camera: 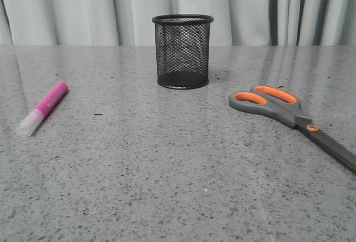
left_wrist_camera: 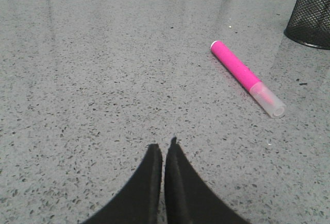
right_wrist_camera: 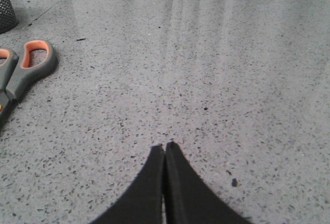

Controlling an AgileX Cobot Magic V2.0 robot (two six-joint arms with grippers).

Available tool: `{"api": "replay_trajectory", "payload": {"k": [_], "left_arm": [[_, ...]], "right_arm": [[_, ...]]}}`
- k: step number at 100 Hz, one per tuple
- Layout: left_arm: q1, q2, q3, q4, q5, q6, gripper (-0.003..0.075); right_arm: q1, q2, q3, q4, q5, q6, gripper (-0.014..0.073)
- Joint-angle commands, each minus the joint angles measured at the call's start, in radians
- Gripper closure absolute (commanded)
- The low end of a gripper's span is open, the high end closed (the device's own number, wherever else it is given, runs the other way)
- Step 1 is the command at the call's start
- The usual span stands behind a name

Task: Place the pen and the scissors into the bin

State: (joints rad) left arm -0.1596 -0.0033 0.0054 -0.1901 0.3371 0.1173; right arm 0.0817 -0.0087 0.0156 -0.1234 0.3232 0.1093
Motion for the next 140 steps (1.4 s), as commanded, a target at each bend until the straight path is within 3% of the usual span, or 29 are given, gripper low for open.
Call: {"api": "replay_trajectory", "payload": {"k": [1,74,93,100,109,122,129,140], "left_arm": [[0.002,-0.032,0.023,-0.012,-0.052,-0.009,0.074],[0.002,-0.032,0.023,-0.012,-0.052,-0.009,0.074],[0.002,-0.032,0.023,0.034,-0.072,-0.009,0.074],[0.002,-0.032,0.023,-0.027,-0.11,-0.012,0.074],[0.002,-0.032,0.023,-0.395,-0.153,-0.05,0.074],[0.002,-0.032,0.022,-0.653,-0.255,-0.052,0.074],[0.002,-0.032,0.022,-0.778,-0.291,-0.052,0.074],[0.002,-0.032,0.022,-0.885,-0.293,-0.052,0.074]], "right_arm": [[-0.004,-0.025,0.009,-0.009,-0.024,-0.004,0.0659],[-0.004,-0.025,0.009,-0.009,-0.024,-0.004,0.0659],[-0.004,-0.025,0.009,-0.008,-0.154,-0.004,0.0659],[-0.004,-0.025,0.009,0.13,-0.261,0.002,0.0659],[-0.004,-0.025,0.009,0.422,-0.367,0.007,0.0659],[-0.004,-0.025,0.009,0.768,-0.413,0.007,0.0659],[-0.004,-0.025,0.009,0.86,-0.419,0.007,0.0659],[-0.004,-0.025,0.009,0.86,-0.421,0.007,0.0659]]}}
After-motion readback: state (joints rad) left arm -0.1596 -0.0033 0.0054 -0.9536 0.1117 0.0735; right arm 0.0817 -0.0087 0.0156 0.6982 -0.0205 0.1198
